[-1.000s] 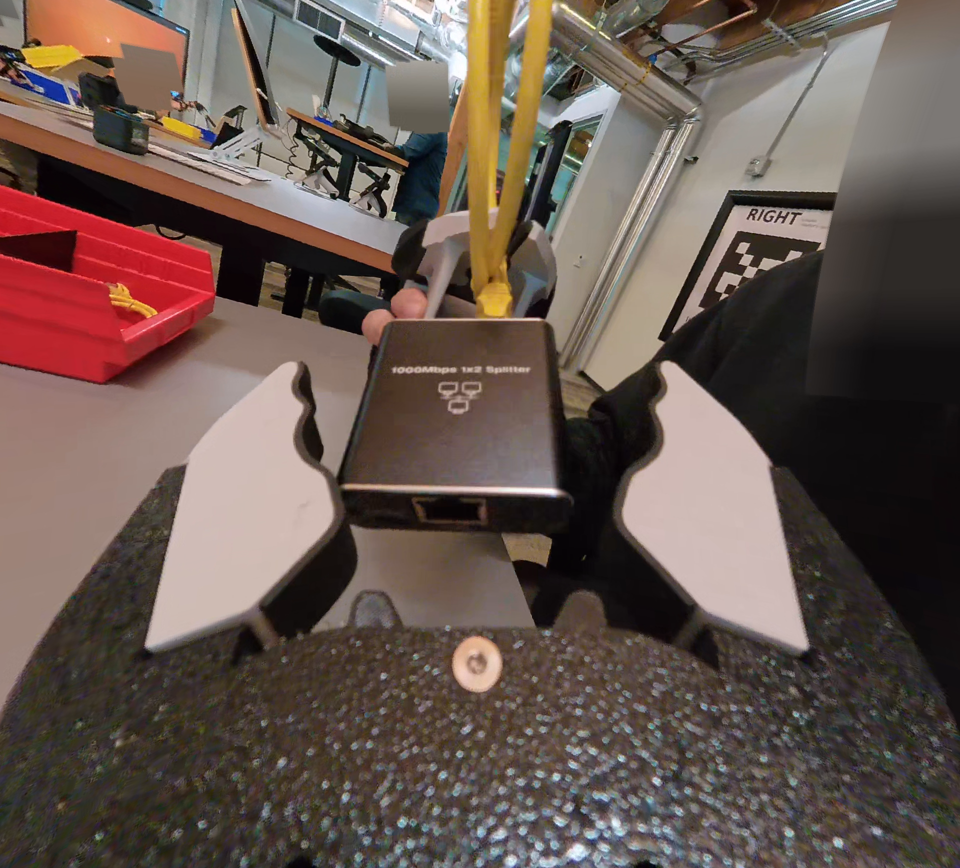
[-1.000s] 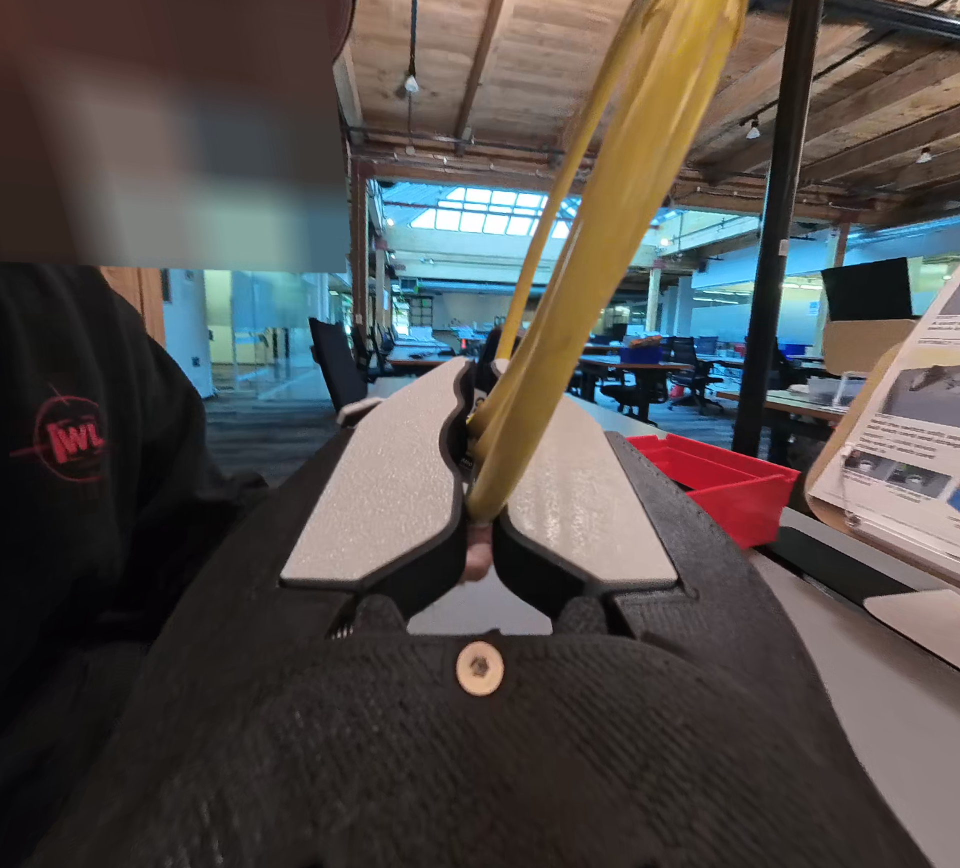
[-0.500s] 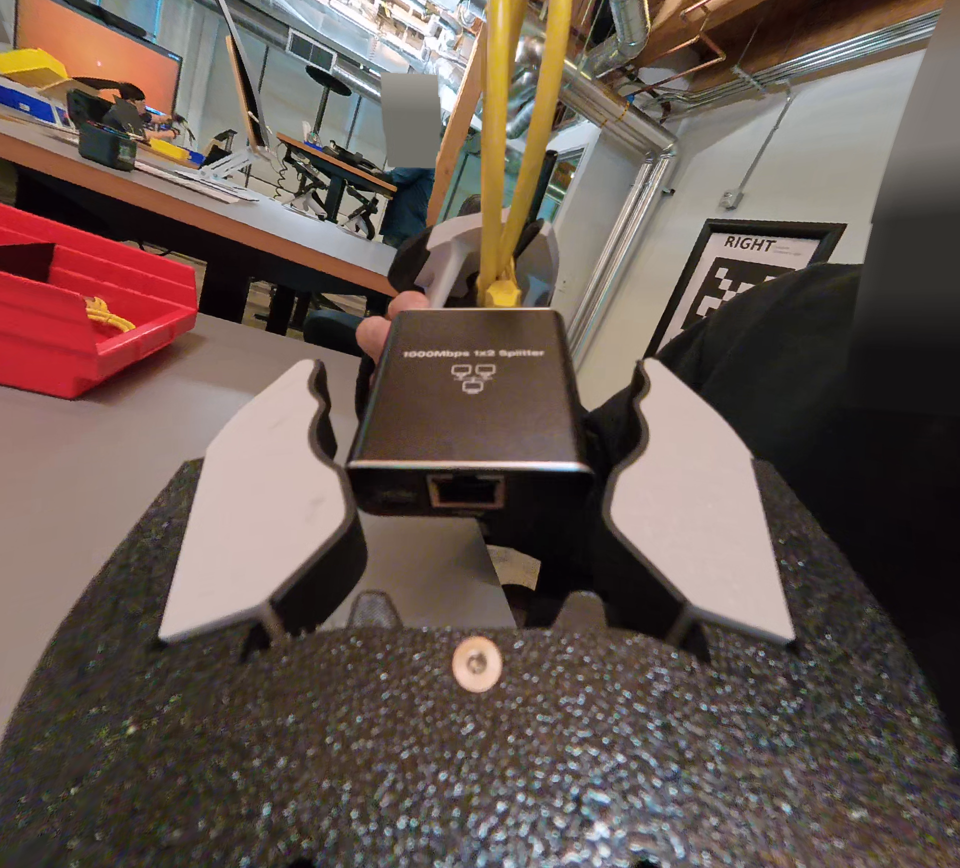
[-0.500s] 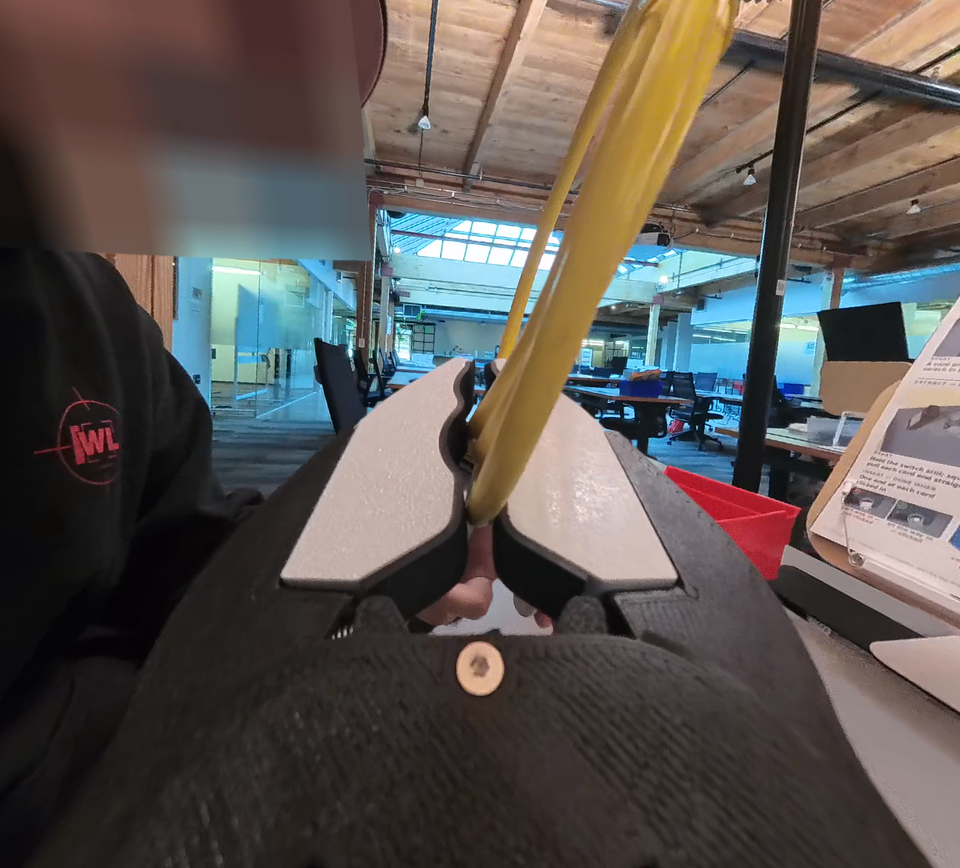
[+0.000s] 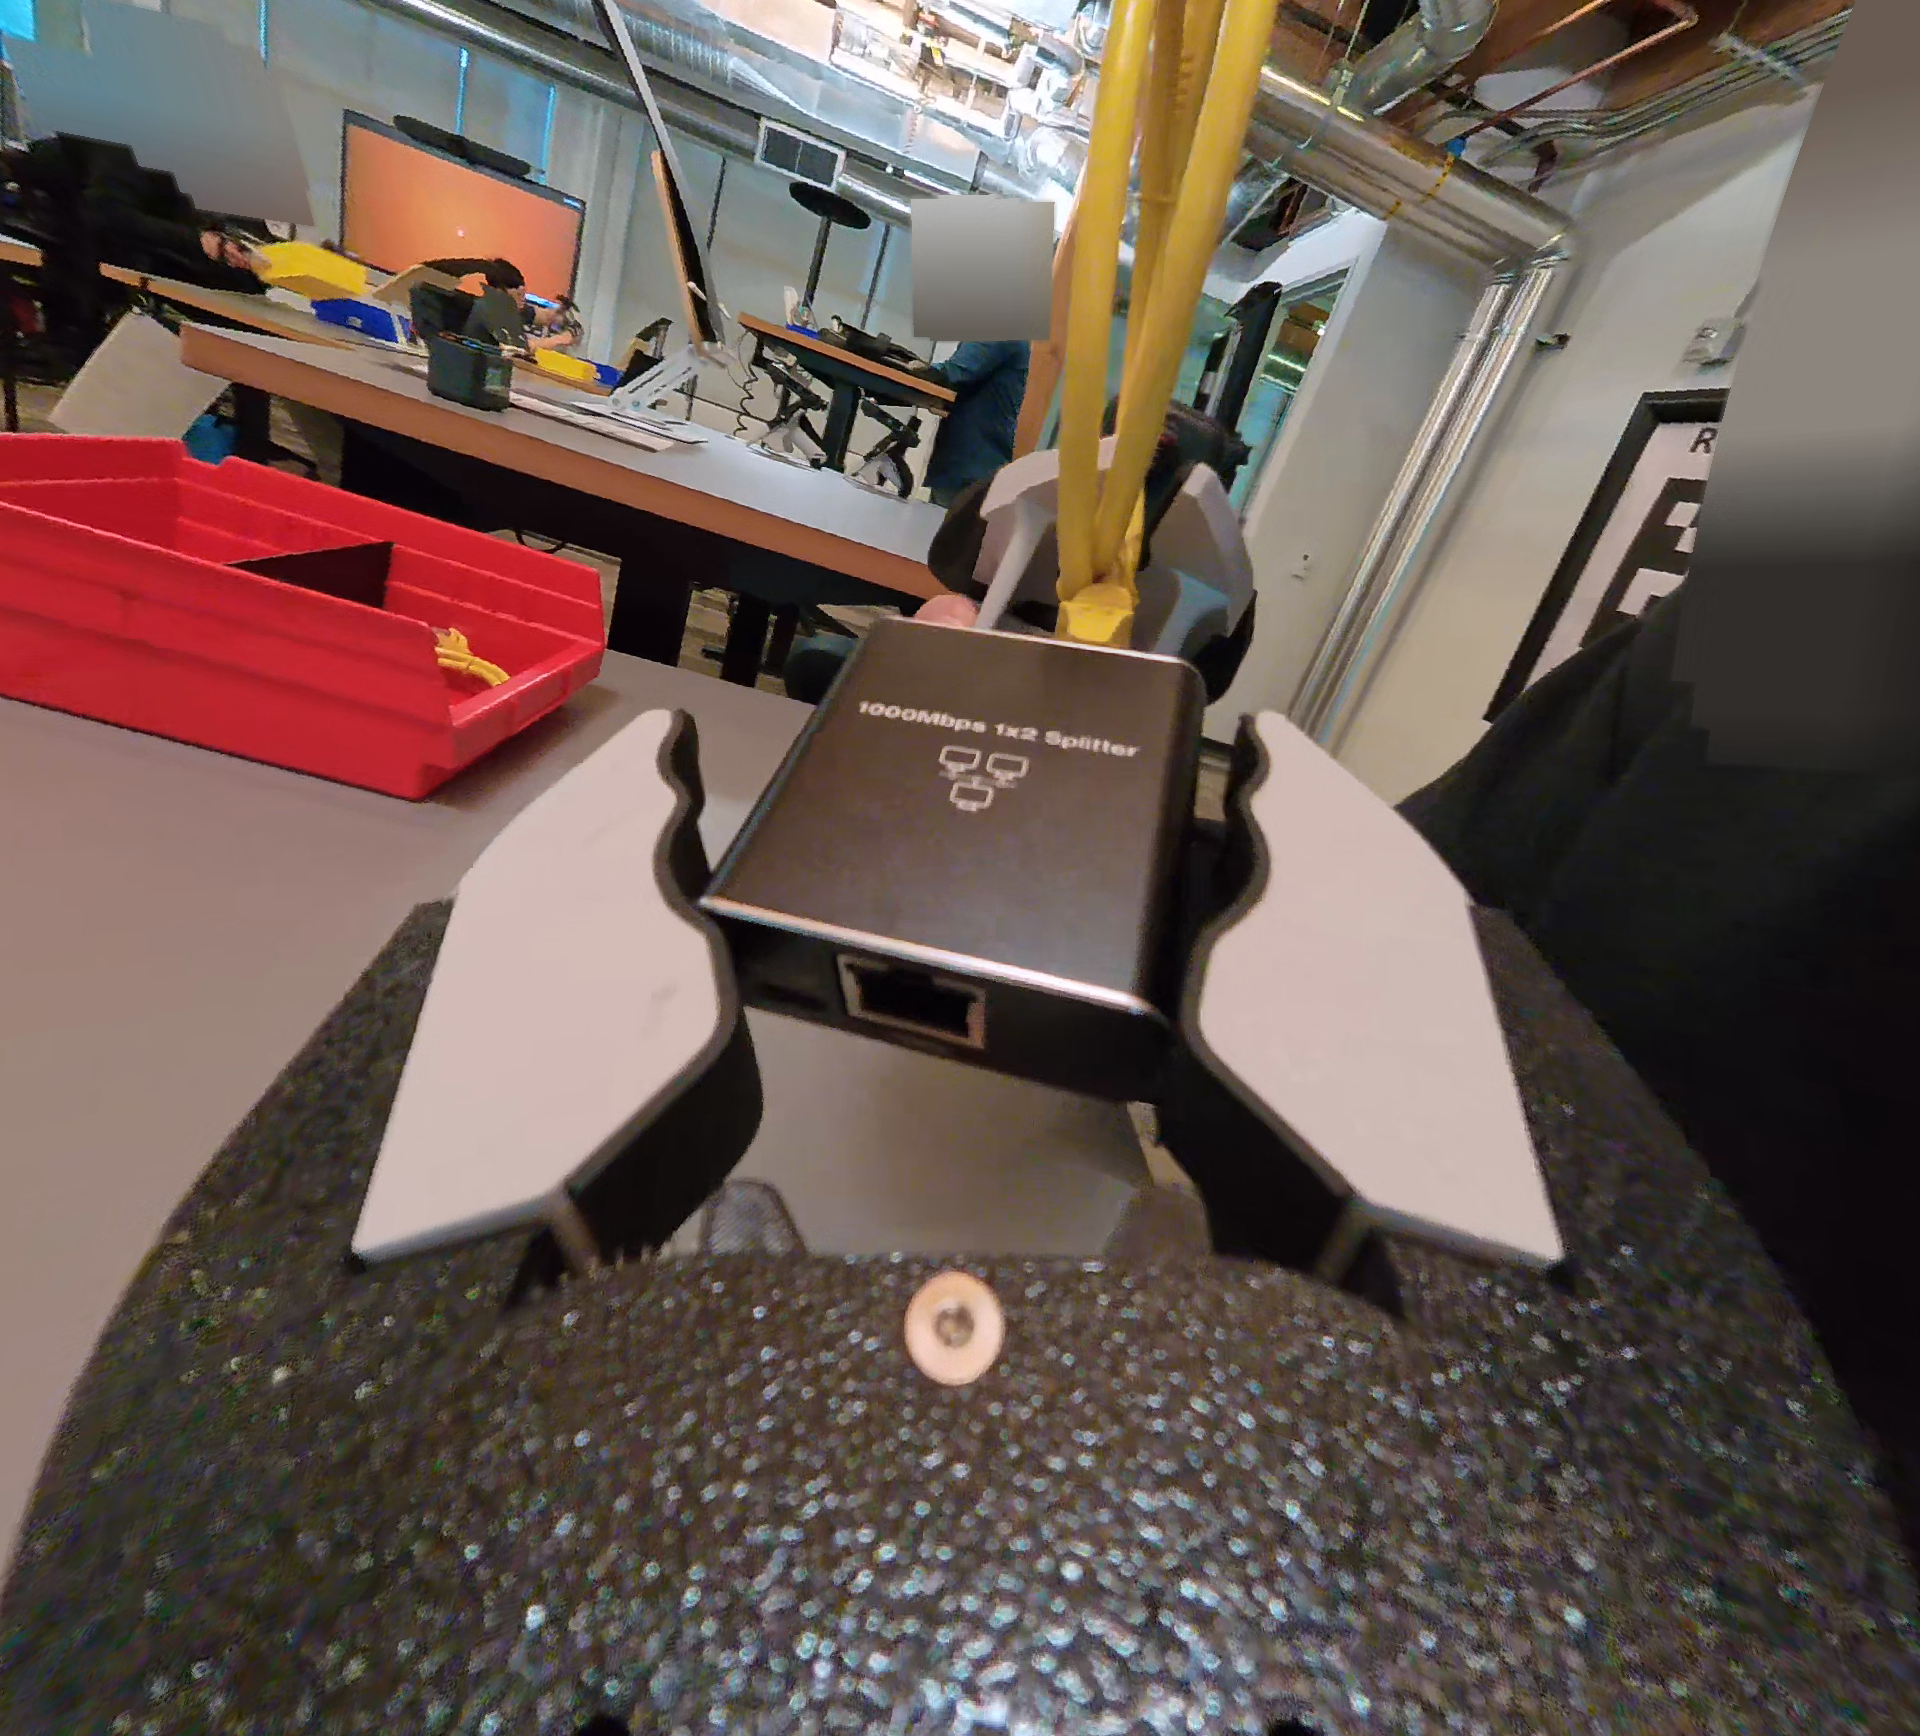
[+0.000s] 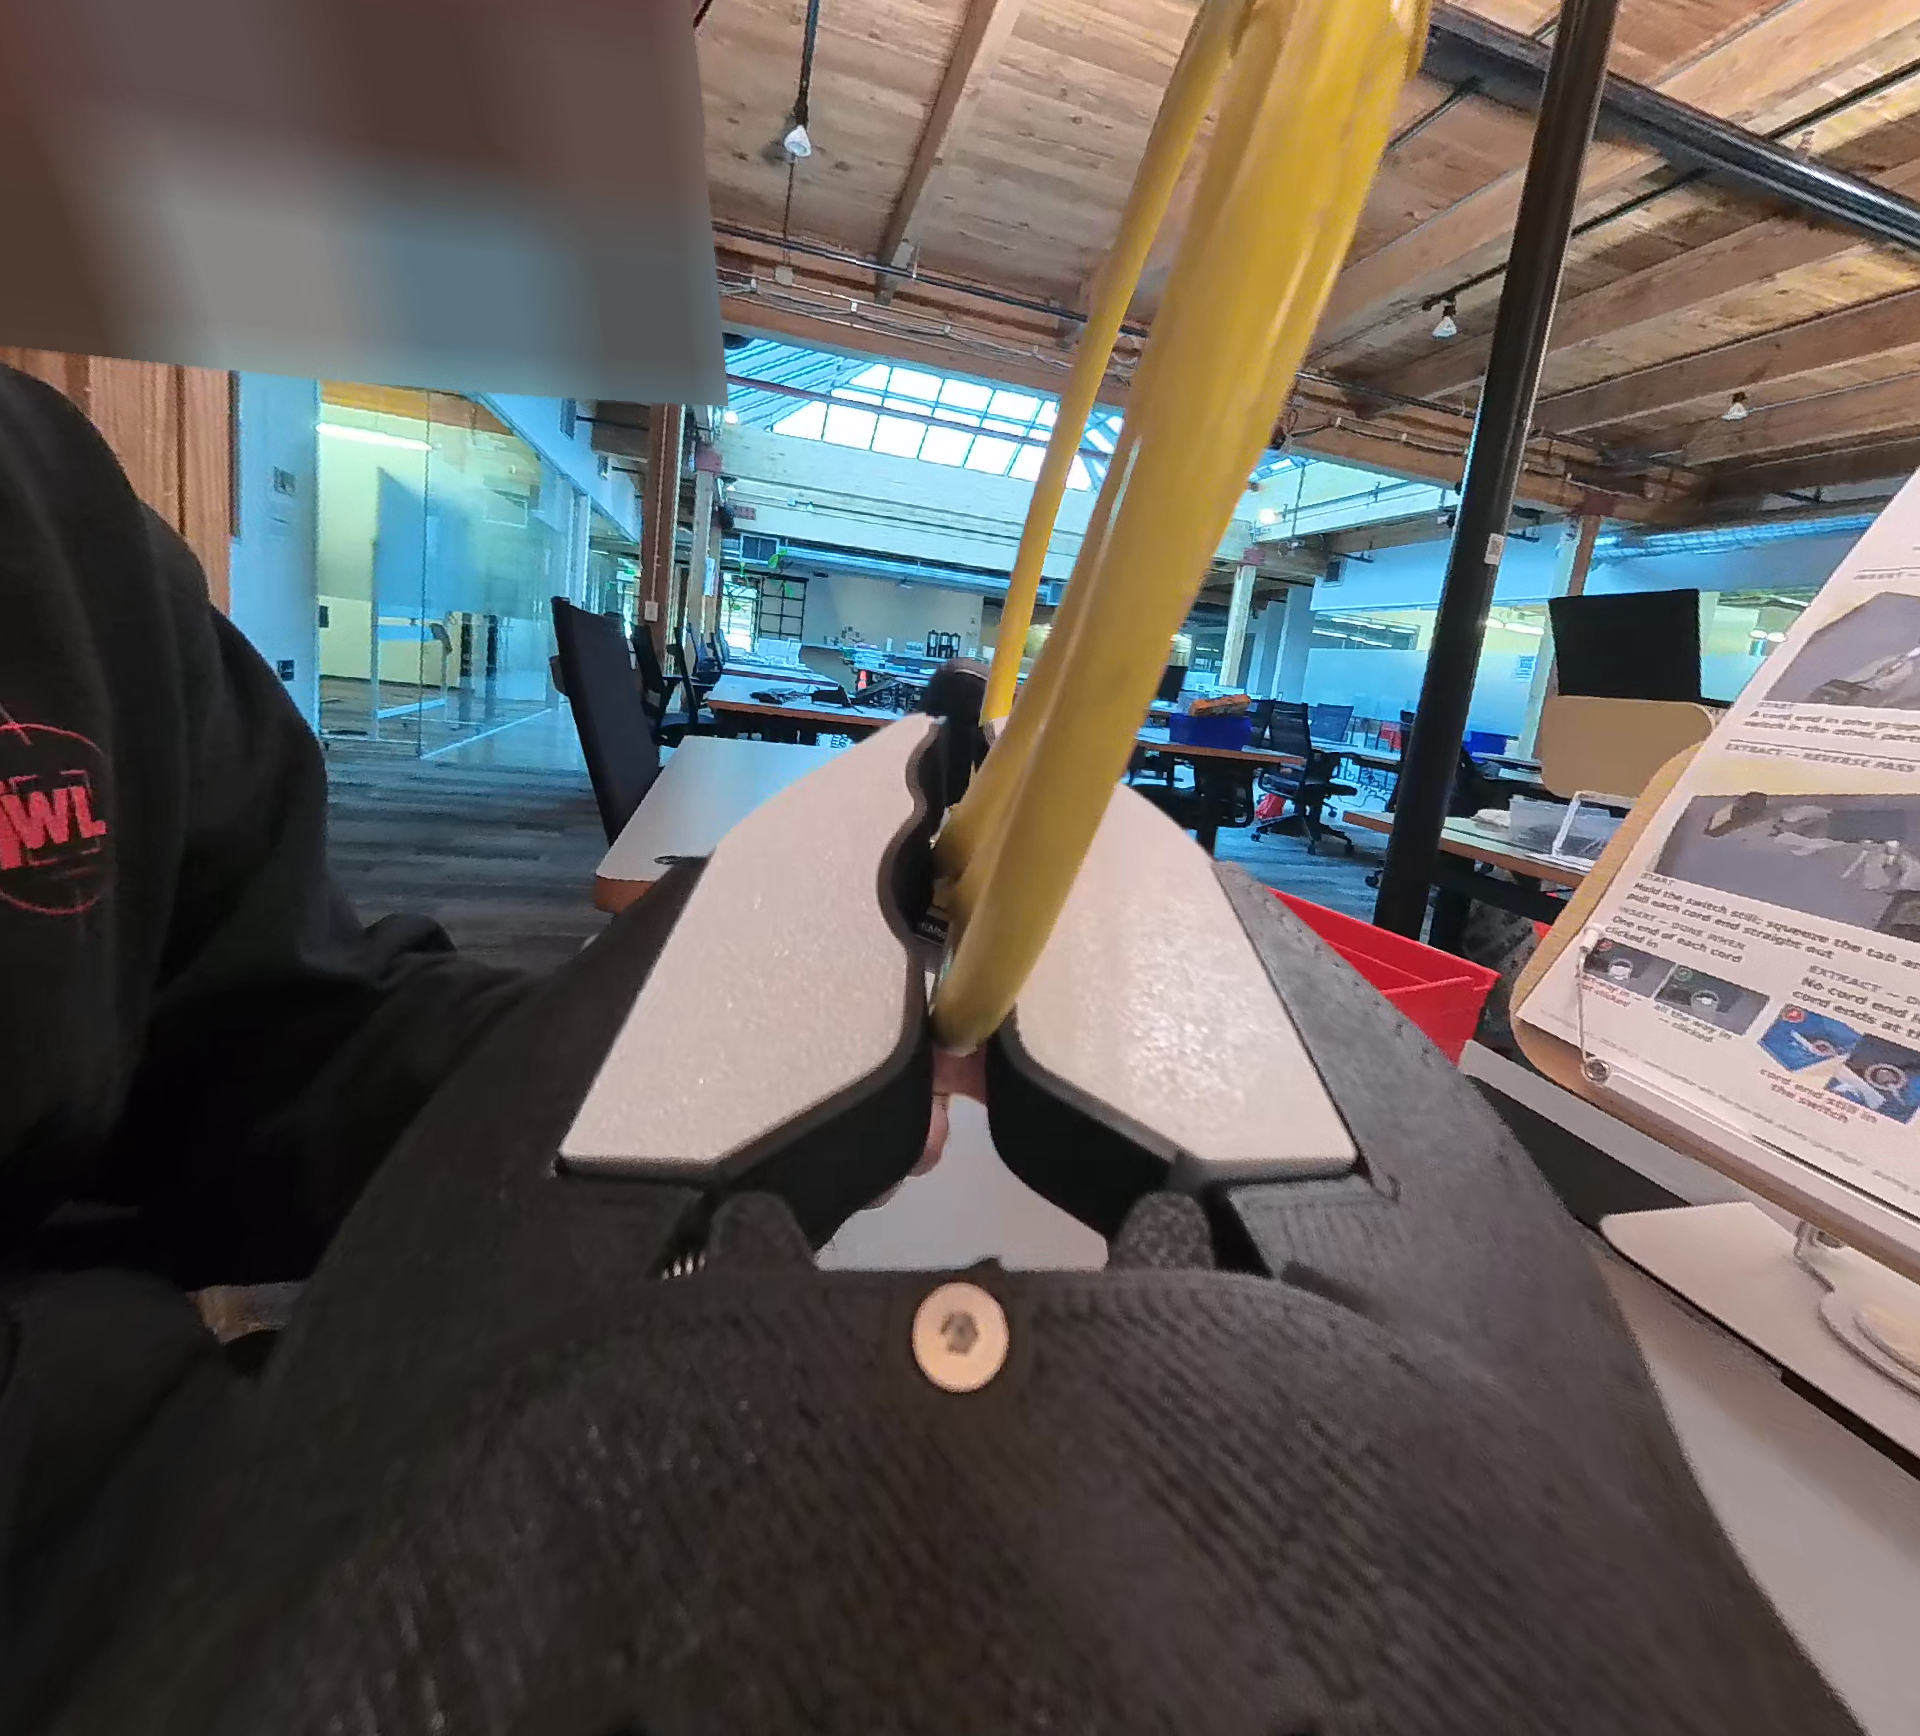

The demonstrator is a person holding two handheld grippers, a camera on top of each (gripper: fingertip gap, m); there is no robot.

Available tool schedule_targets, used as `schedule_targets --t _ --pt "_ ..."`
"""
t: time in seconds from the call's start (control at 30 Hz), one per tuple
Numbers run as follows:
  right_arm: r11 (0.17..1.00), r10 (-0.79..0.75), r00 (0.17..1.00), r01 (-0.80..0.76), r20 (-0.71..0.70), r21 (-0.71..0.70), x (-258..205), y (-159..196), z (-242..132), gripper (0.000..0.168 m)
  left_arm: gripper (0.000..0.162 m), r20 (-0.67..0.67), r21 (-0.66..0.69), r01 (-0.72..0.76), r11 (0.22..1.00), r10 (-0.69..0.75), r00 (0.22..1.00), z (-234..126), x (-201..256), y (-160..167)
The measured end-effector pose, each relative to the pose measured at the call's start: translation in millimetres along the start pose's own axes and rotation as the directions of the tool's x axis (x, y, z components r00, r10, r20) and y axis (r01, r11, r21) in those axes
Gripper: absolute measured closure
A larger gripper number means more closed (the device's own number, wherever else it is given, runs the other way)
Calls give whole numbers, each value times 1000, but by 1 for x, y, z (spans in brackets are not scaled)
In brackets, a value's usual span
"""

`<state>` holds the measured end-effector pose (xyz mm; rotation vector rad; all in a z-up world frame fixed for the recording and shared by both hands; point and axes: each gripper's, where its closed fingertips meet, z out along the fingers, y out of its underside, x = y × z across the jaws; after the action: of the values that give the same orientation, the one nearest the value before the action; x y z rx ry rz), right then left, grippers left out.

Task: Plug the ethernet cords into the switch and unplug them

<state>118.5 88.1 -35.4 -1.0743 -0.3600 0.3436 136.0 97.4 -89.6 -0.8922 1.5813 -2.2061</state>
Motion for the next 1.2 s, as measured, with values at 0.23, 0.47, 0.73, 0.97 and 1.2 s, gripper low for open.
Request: schedule_targets --t 0.23,0.47,0.73,0.97,1.2 --pt "996 52 998 -54 22 71 -2 -11 -2 160 70 42 -82 -113 990 117 992 4 1 11" --pt "999 36 997 -39 -68 -34 11 5 0 152 72 82 -7 -68 998 68 994 -3 -11 1" --pt "967 219 959 -238 -178 -90 35 28 -3 121 73 262 2 -157 988 151 953 -26 -36 -16" --pt "889 433 862 -457 -264 -34 43 58 6 116 74 432 -110 -401 910 407 805 -46 -44 -35" --pt "713 701 702 -686 -127 145 39 53 10 126 74 478 -220 -576 788 601 640 -42 -38 -40"
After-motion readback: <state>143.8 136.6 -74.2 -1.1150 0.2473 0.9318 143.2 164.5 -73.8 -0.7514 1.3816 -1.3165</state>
